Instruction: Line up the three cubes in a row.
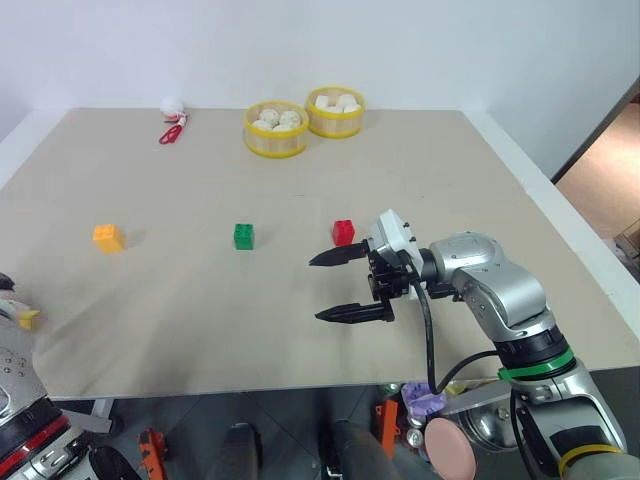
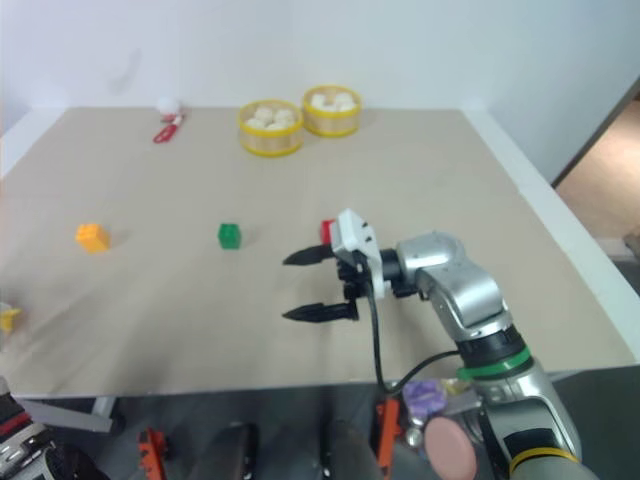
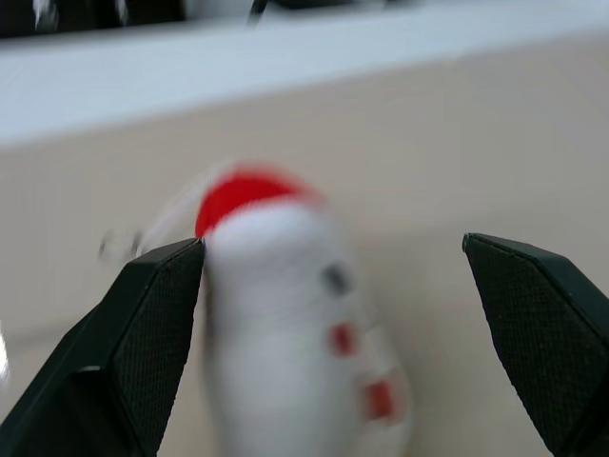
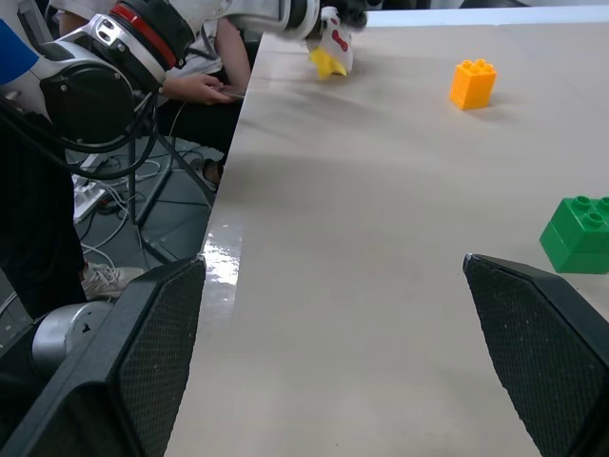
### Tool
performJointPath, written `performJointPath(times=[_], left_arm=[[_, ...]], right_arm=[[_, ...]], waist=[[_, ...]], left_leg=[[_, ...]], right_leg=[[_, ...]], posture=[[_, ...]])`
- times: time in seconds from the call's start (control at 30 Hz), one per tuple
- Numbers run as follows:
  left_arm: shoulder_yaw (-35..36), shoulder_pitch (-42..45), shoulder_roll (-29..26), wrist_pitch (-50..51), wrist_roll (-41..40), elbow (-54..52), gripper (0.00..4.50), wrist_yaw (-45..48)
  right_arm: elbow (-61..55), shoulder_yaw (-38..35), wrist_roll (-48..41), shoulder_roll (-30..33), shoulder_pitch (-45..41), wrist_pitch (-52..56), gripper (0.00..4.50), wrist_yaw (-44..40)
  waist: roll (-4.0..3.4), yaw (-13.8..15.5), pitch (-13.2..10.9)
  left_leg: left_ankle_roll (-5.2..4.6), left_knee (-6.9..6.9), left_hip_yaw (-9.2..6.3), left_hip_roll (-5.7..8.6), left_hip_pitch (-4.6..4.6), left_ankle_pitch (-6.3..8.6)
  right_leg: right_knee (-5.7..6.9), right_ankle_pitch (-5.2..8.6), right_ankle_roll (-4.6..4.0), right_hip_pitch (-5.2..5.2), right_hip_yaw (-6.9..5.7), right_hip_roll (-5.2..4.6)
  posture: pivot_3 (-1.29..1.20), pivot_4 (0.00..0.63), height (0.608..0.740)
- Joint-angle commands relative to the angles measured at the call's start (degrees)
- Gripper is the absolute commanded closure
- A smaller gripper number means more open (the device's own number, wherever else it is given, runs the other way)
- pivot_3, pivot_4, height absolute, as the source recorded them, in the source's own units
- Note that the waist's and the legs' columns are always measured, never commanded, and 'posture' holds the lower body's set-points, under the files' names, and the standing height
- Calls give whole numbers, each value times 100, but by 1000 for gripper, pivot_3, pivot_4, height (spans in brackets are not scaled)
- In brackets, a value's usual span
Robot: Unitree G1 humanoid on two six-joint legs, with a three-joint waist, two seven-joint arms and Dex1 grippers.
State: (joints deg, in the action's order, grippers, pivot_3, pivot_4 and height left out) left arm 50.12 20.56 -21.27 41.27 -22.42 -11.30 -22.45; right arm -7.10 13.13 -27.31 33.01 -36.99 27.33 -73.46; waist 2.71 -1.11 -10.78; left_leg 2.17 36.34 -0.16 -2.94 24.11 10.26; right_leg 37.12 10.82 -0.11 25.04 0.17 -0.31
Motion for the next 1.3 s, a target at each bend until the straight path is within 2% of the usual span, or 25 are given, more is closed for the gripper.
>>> performJointPath(times=[0.03,0.23,0.3,0.37,0.43,0.53,0.67,0.77,0.93,1.07,1.3], left_arm=[[-214,195,-219,-261,77,-606,39,35],[-470,342,-243,-147,86,-955,39,15],[-799,352,-171,-210,-22,-1125,39,292],[-1532,308,-116,-288,-318,-1385,39,1050],[-1979,251,-66,-265,-630,-1566,39,1647],[-2728,24,-242,-216,-1034,-1933,39,2700],[-3476,-517,-763,-337,-1346,-2372,39,4092],[-4046,-850,-1257,-666,-1043,-2333,39,4928],[-4470,-763,-1433,-1105,-787,-1905,39,5594],[-4656,-438,-1265,-1393,-756,-1464,39,5950],[-4644,-490,-1305,-1688,-715,-1256,39,6426]], right_arm=[[-109,-164,-106,-3,-110,-9,0,-19],[20,-138,-47,-39,-170,-59,0,-52],[39,-144,-43,-30,-172,-67,0,-62],[101,-175,-17,-6,-172,-70,0,-40],[156,-226,5,44,-165,-70,0,-12],[263,-510,-22,238,-126,-13,0,92],[448,-840,61,530,42,-62,0,273],[713,-952,296,628,242,-273,0,503],[1372,-976,695,259,176,-585,0,1229],[2068,-806,1211,-268,-63,-1034,0,1866],[2730,-766,1629,-615,-377,-1407,0,2245]], waist=[[0,-2,0],[0,-15,0],[0,-8,0],[0,-1,0],[2,26,0],[2,6,0],[0,-26,-1],[-1,-27,-1],[-15,-27,-9],[-16,-27,-10],[-17,-28,-10]], left_leg=[[1,0,1,1,0,0],[1,0,10,-3,-3,0],[1,-1,9,-3,-2,0],[1,-1,9,-2,-1,0],[4,2,10,1,5,-4],[4,6,20,5,10,-6],[7,0,43,5,11,-3],[0,-14,42,-6,1,2],[-3,-14,34,-10,-6,0],[-7,-2,33,-7,-5,-3],[-7,-6,36,-5,8,-1]], right_leg=[[0,1,-2,0,1,-1],[0,-11,18,3,8,4],[0,-11,18,4,7,4],[0,-11,18,3,7,3],[-1,-5,8,-1,4,-2],[-6,1,-2,1,16,-9],[-6,2,-2,15,48,-4],[-5,9,-13,18,54,14],[-4,8,-21,22,62,30],[-4,-1,-16,21,70,35],[-5,-6,-3,27,82,36]], posture=[[0,150,740],[0,150,740],[0,150,740],[0,150,740],[0,150,740],[0,150,740],[0,150,740],[0,150,740],[0,150,740],[0,150,740],[0,150,740]])
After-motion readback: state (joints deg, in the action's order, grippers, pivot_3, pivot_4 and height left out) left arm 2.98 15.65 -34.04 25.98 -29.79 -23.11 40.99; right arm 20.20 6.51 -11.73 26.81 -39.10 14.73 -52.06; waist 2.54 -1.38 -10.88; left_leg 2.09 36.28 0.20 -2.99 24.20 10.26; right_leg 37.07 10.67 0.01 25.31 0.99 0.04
